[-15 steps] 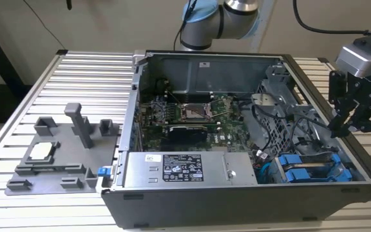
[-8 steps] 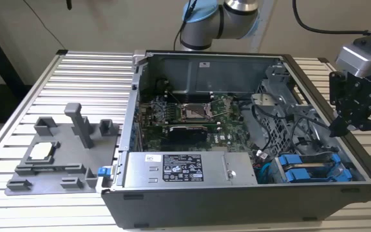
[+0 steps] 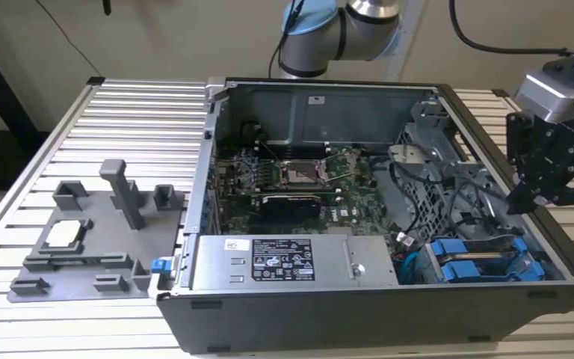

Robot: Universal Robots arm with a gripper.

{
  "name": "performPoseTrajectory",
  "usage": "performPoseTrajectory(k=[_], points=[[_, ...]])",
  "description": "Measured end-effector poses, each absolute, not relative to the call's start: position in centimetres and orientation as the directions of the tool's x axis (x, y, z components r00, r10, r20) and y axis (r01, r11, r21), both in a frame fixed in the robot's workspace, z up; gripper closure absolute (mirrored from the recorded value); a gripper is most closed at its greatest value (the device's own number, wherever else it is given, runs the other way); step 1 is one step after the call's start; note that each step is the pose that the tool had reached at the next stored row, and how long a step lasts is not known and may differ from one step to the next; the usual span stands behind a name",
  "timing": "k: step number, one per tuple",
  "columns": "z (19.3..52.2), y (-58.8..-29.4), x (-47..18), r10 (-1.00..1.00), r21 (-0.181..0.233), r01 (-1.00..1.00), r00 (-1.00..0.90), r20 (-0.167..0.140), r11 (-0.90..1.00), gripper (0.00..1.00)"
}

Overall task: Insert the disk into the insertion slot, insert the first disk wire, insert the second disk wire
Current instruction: 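Insert the first disk wire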

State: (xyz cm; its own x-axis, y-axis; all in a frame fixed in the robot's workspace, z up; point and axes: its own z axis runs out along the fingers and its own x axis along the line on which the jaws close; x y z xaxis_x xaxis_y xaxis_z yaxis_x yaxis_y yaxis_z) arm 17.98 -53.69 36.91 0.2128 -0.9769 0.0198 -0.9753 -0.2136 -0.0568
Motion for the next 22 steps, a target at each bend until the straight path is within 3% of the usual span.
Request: performPoseTrajectory(k=[22], points=[[36.3,-55.0,16.1,-0.985,-0.067,-0.983,0.170,0.019,-0.171,0.81]])
